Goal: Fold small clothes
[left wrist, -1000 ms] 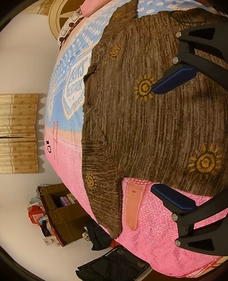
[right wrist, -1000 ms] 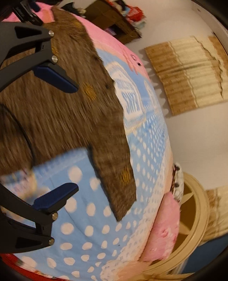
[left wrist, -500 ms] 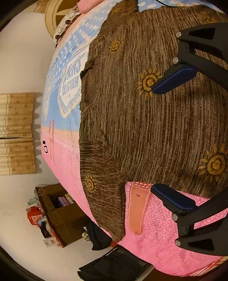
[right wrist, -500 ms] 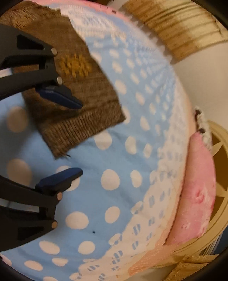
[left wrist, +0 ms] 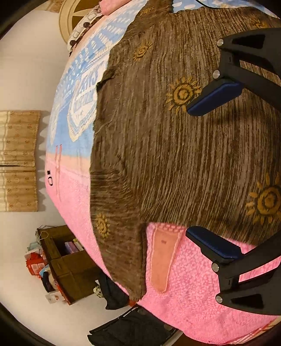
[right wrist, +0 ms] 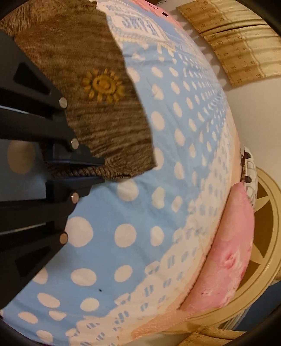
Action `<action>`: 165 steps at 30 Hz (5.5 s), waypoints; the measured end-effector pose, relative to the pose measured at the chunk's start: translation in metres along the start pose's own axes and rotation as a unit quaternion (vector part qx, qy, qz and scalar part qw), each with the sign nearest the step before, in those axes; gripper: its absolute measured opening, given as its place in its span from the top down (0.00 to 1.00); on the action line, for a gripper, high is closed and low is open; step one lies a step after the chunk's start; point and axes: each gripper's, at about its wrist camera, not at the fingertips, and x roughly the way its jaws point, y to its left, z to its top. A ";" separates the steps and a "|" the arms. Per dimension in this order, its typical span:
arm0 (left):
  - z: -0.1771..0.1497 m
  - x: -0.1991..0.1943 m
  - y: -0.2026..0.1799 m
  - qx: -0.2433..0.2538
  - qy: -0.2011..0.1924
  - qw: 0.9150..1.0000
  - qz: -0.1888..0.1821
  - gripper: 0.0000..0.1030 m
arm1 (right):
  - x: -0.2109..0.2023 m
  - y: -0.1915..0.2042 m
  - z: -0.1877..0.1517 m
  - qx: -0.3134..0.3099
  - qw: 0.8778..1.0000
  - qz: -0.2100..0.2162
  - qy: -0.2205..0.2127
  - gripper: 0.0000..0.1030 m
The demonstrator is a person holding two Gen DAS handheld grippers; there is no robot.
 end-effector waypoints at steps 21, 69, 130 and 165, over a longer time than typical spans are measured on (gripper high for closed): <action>-0.002 -0.001 0.070 -0.066 -0.009 0.998 0.014 0.01 | -0.078 0.338 -0.151 -0.246 0.922 0.300 0.019 0.83; 0.047 0.079 0.279 -0.342 -0.031 0.937 0.059 0.54 | -0.084 0.301 -0.161 -0.235 0.916 0.322 0.041 0.66; -0.010 0.023 0.061 -0.037 -0.029 0.998 -0.029 0.21 | -0.122 0.364 -0.174 -0.369 0.874 0.316 -0.022 0.22; -0.012 0.030 0.056 -0.015 -0.029 0.999 -0.036 0.06 | -0.074 0.324 -0.128 -0.224 0.923 0.313 0.015 0.56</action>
